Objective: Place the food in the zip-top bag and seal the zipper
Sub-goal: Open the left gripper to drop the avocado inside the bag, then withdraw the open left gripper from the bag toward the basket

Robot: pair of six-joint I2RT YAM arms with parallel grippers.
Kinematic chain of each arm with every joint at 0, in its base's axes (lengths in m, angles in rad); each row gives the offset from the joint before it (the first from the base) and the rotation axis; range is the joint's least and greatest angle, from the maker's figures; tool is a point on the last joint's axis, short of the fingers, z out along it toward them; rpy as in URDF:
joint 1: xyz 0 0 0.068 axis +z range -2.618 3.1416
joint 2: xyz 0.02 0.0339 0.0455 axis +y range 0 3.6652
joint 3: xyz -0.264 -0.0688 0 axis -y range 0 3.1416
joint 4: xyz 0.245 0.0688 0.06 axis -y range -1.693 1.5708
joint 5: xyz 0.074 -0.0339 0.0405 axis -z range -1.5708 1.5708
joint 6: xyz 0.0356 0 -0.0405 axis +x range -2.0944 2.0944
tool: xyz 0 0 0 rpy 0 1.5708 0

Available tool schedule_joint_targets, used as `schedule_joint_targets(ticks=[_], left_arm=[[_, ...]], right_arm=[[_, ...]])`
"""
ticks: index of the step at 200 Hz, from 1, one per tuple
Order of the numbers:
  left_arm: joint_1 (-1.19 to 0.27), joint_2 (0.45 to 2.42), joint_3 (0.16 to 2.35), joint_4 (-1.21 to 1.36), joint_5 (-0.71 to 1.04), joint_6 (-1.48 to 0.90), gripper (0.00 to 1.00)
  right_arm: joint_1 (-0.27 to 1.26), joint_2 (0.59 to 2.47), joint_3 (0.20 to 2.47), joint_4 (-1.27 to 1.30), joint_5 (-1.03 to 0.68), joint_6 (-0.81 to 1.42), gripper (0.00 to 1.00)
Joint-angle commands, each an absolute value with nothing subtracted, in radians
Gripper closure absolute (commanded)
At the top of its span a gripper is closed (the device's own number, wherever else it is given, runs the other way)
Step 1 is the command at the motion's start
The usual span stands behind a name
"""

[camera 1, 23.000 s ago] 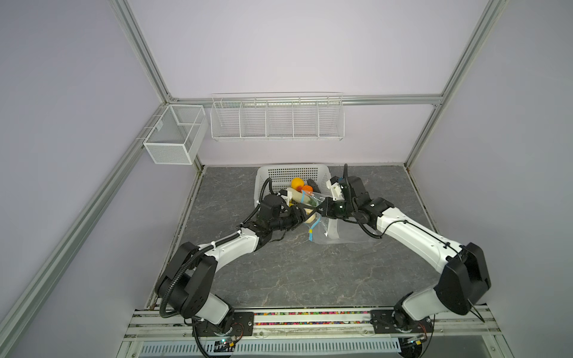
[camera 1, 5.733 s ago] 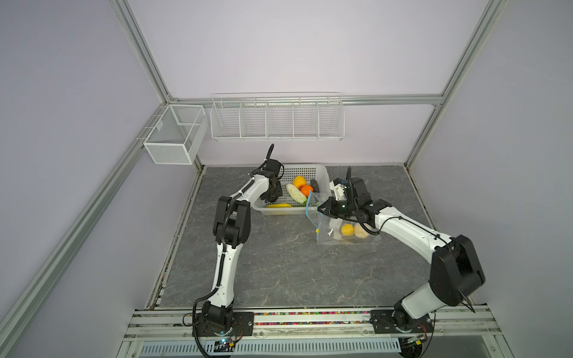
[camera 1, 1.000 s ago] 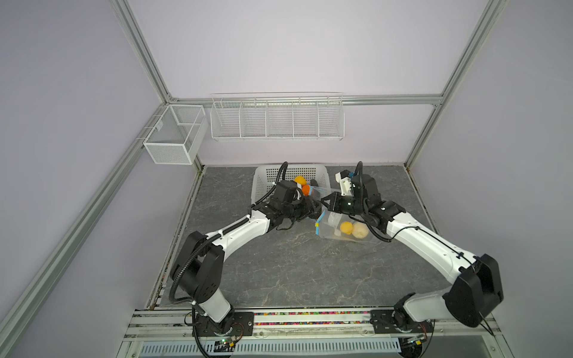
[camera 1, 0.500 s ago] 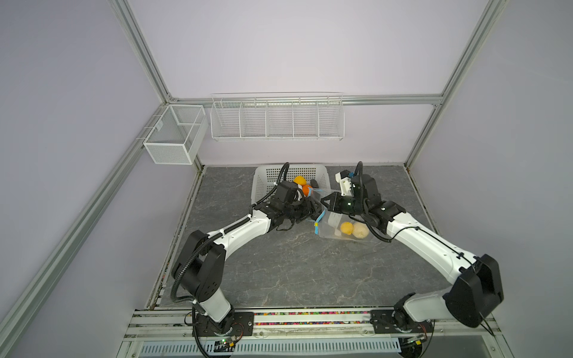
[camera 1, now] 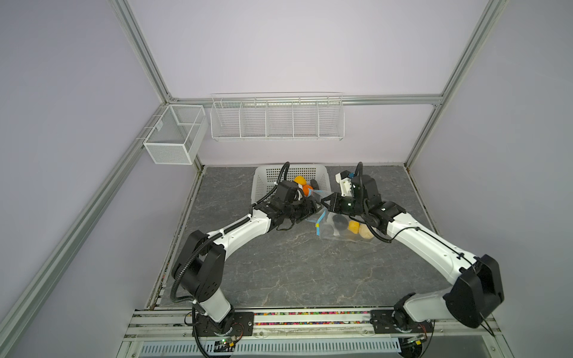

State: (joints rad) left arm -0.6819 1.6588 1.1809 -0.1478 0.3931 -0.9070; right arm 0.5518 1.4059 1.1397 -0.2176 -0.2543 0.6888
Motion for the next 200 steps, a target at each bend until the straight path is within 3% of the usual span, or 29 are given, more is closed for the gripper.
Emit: schedule_joint_targets(ticks=[1, 67, 200], left_arm=[[-0.687, 1.631, 1.214, -0.194, 0.358, -0.87, 0.26], [-0.581, 1.559, 1.289, -0.397, 0.258, -0.717, 0.21], [-0.411, 1.817, 1.547, -0.695, 0.226, -0.6, 0.18]], right_arm=[[0.555, 1.36, 1.113, -0.202, -0.243, 0.695, 0.93], [0.55, 1.33, 1.081, -0.215, -0.23, 0.694, 0.94], [0.533, 1.333, 1.119, -0.262, -0.249, 0.657, 0.94]])
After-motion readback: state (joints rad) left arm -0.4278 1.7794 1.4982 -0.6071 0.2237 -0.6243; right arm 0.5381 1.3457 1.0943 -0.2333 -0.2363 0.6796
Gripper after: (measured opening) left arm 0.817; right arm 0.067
